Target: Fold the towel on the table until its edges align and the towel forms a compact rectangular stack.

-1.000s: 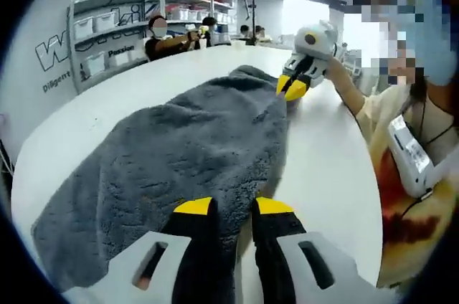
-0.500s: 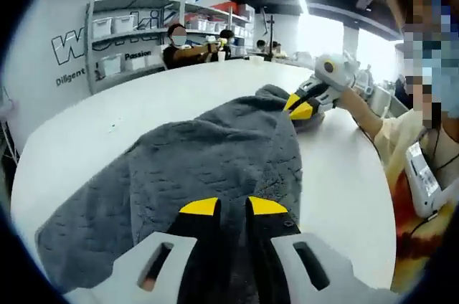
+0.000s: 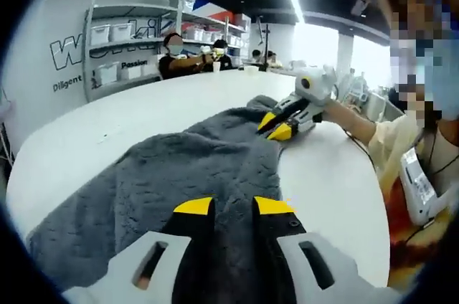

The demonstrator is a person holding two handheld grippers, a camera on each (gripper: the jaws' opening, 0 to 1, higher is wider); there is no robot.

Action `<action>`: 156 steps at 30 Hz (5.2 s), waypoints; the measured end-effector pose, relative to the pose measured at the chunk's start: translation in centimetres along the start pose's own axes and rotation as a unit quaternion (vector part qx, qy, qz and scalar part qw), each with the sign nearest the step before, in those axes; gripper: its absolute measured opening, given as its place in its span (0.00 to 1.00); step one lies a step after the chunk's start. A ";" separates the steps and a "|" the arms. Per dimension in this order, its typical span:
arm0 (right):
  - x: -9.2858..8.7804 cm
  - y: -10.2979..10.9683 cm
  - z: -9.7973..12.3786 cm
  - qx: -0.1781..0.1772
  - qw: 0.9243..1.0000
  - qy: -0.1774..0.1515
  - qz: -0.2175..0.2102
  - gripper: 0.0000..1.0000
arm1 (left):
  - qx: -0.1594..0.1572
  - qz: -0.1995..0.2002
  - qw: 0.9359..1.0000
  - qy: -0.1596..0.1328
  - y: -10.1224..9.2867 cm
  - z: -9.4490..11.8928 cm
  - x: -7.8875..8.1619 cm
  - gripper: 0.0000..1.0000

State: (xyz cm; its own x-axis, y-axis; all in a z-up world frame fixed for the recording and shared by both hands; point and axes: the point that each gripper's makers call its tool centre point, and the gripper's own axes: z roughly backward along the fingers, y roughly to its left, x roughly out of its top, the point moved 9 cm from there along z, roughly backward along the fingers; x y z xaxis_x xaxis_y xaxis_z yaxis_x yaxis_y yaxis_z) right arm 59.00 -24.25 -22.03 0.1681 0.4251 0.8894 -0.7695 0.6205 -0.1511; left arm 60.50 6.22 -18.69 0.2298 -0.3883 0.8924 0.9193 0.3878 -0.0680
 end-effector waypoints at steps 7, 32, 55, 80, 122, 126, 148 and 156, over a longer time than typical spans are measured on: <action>0.0 0.0 0.1 -0.004 1.000 -0.005 -0.013 0.21 | -0.036 -0.012 0.999 -0.007 -4.5 -1.7 -0.5 0.25; 1.3 0.9 1.6 0.012 0.999 -0.042 -0.023 0.28 | 0.042 -0.055 0.997 0.023 -3.5 -3.4 -1.5 0.04; 2.8 6.3 0.3 -0.002 0.956 0.004 0.292 0.02 | -0.018 0.045 0.998 -0.041 -4.5 -1.7 -0.2 0.04; 1.8 10.4 4.0 0.273 0.940 0.016 0.205 0.02 | -0.135 0.044 0.988 0.061 -8.8 0.0 -3.2 0.05; 3.8 6.3 4.2 0.197 0.977 -0.075 0.016 0.71 | -0.076 0.015 0.995 -0.061 -6.8 -0.4 1.7 0.77; 3.5 4.1 4.4 0.121 0.990 -0.066 0.001 0.88 | -0.045 0.025 0.997 -0.060 -5.2 -1.5 2.0 0.95; 0.7 -8.1 10.5 -0.113 0.988 -0.056 -0.092 0.67 | -0.045 0.043 0.996 -0.062 -3.5 -1.7 -0.7 0.99; 0.5 -11.8 9.9 -0.106 0.991 -0.005 -0.083 0.30 | -0.045 0.044 0.996 -0.059 -3.7 -1.9 -0.9 0.99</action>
State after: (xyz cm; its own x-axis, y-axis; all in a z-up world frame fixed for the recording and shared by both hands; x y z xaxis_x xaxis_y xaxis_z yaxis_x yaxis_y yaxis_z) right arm 62.06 -37.87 -15.52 0.2752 0.2999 0.9134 -0.5846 0.8064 -0.0887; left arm 57.47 3.54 -20.04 0.2770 -0.2522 0.9272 0.9233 0.3369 -0.1842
